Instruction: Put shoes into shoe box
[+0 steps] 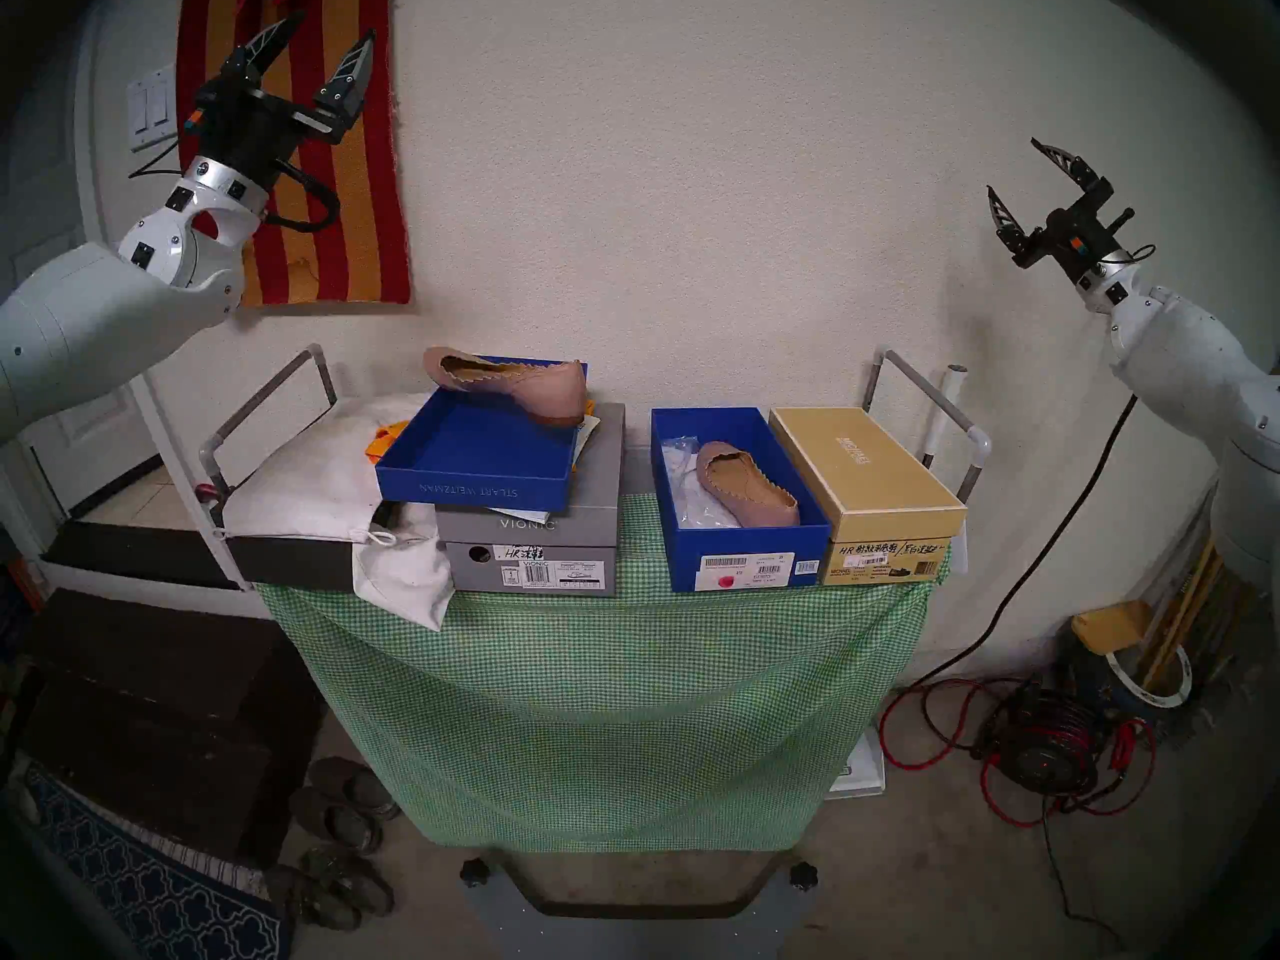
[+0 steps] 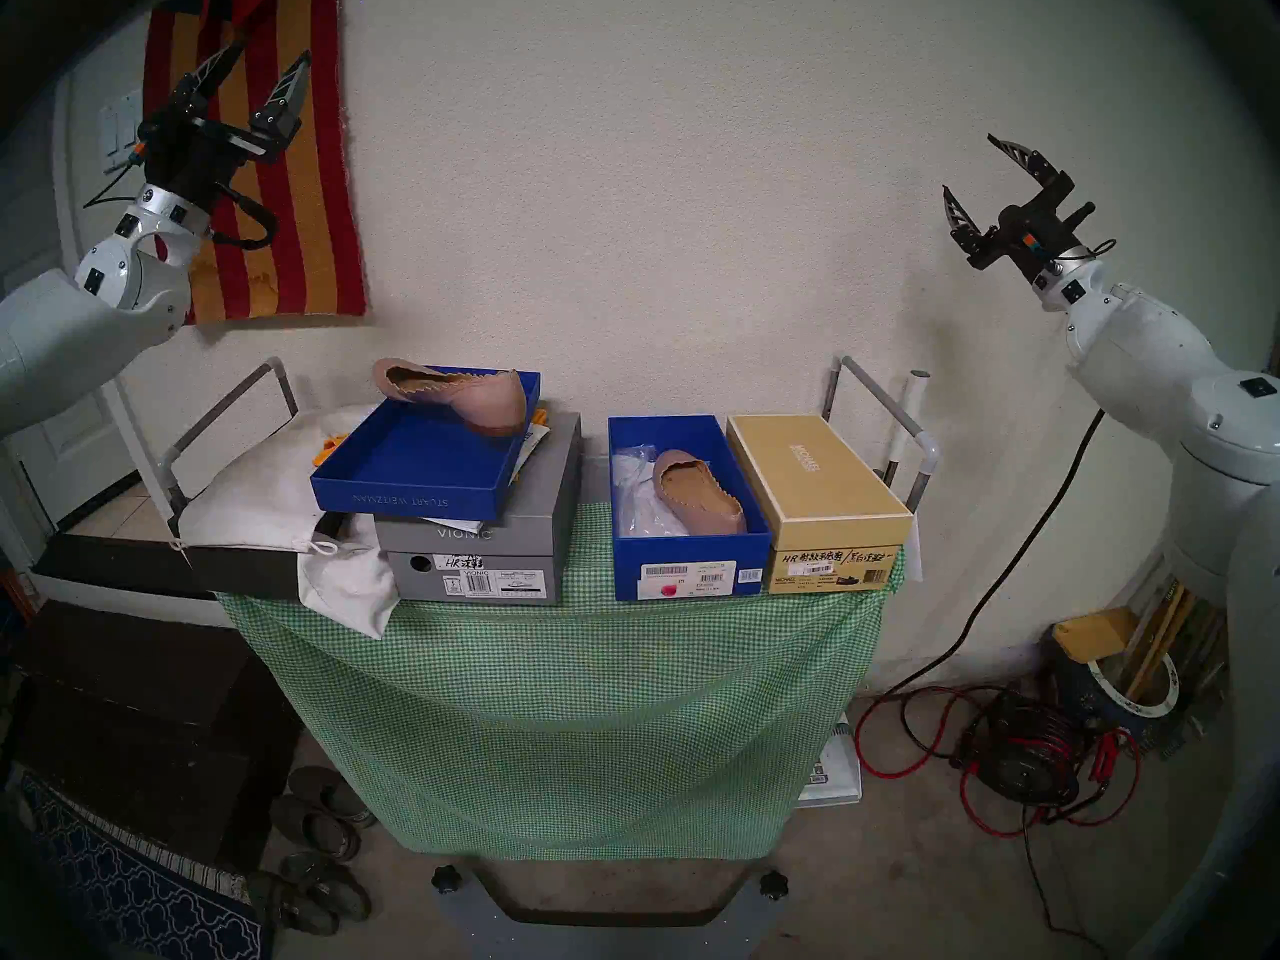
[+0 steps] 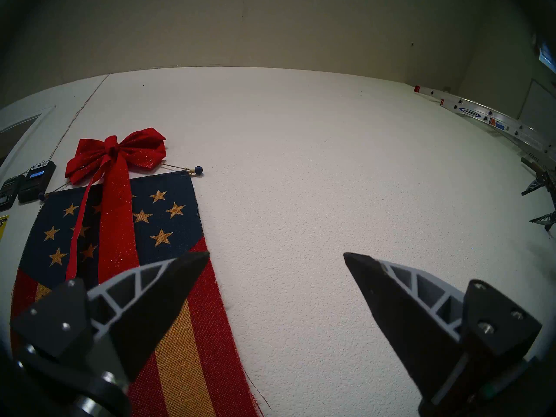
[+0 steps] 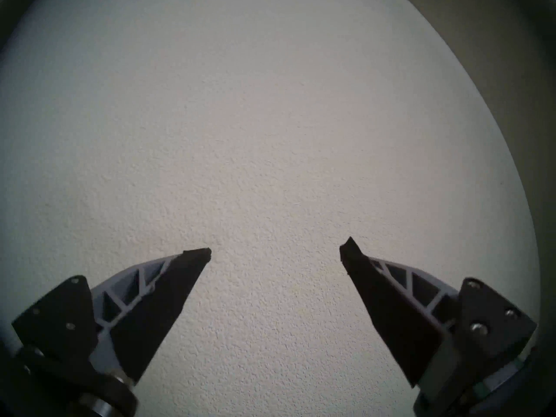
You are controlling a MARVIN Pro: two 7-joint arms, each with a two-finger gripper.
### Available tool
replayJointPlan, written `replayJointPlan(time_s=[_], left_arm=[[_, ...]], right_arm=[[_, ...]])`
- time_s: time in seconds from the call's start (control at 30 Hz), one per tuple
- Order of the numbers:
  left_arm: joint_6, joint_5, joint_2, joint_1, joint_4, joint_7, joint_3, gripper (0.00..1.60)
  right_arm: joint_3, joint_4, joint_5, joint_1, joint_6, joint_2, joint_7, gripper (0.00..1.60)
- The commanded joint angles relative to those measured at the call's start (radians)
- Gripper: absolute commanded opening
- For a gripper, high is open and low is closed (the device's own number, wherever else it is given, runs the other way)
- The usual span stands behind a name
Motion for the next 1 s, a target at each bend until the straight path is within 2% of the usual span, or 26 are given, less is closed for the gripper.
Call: replayJointPlan(time_s=[0.0, 0.03, 0.37, 0.57, 0.97], left_arm=[[0.000, 0.000, -0.001, -0.002, 0.000, 0.000, -0.002, 1.60], [0.000, 0.000, -0.001, -0.002, 0.000, 0.000, -0.001, 1.60], [-0.002, 0.004, -0.011, -0.008, -0.008, -0.008, -0.003, 1.60], [-0.001, 0.007, -0.040, -0.036, -0.019, -0.013, -0.022, 1.60], [0.003, 0.016, -0.048, -0.046, -0.024, -0.035, -0.032, 1.60]], right_arm=[[0.036, -0.037, 0.027, -0.015, -0.002, 0.022, -0.072, 1.60], [0.064, -0.077, 0.039, -0.032, -0.002, 0.035, -0.131, 1.60], [0.068, -0.082, 0.041, -0.034, -0.002, 0.037, -0.137, 1.60], [0.090, -0.120, 0.044, -0.046, -0.002, 0.049, -0.188, 1.60], [0.129, -0.213, 0.034, -0.068, -0.002, 0.082, -0.307, 1.60]])
